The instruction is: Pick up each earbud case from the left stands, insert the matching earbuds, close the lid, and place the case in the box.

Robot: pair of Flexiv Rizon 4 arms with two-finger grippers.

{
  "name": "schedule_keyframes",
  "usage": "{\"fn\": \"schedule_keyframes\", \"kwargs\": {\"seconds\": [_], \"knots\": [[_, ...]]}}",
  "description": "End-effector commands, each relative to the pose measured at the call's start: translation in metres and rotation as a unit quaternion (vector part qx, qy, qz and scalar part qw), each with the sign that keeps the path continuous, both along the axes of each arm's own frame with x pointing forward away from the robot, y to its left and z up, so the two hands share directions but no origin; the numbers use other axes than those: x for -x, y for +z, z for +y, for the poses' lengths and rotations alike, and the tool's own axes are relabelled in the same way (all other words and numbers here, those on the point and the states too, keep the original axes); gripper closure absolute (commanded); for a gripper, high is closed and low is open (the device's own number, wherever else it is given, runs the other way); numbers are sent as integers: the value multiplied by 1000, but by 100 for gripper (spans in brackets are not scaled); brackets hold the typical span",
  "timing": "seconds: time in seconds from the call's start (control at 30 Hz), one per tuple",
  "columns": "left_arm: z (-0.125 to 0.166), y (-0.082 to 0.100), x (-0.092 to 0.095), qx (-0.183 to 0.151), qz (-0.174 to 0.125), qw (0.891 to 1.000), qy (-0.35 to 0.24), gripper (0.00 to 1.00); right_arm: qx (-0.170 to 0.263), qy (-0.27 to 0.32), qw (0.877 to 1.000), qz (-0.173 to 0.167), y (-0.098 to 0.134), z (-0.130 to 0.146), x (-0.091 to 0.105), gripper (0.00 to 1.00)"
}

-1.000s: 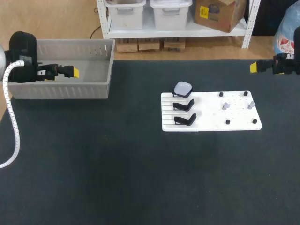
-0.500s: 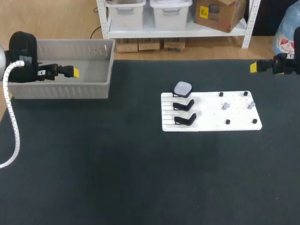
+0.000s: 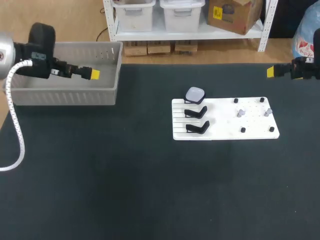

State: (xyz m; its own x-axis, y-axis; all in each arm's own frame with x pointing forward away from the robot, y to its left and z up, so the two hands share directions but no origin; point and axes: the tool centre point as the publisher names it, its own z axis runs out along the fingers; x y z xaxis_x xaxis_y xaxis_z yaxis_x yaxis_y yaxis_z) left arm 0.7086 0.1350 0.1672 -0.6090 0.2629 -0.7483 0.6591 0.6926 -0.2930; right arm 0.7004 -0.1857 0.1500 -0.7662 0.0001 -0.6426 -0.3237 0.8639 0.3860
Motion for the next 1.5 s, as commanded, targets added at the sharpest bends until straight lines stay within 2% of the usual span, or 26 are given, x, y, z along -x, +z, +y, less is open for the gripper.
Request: {"fn": "schedule_keyframes", "kwargs": {"seconds": [0.03,0.2,0.4,0.53,0.63,1.1,1.13,1.23,1.3,1.5], "knots": [[-15,-6,-13,31,-69,971,-228,0,0,0,1000,0,0,0,0,0],[-42,-10,-19,1,-104,953,-285,0,0,0,1000,0,0,0,0,0],[-71,-24,-25,-31,-139,929,-341,0,0,0,1000,0,0,0,0,0],[-87,-31,-32,-39,-154,921,-356,0,0,0,1000,0,0,0,0,0],[-98,-35,-39,-40,-156,924,-348,0,0,0,1000,0,0,0,0,0],[-98,-35,-39,-40,-156,924,-348,0,0,0,1000,0,0,0,0,0],[-95,-44,-34,-38,-145,928,-341,0,0,0,1000,0,0,0,0,0],[-99,-57,-29,-27,-148,931,-334,0,0,0,1000,0,0,0,0,0],[-106,-61,-28,-15,-157,930,-331,0,0,0,1000,0,0,0,0,0],[-132,-69,-28,-14,-167,927,-336,0,0,0,1000,0,0,0,0,0]]}}
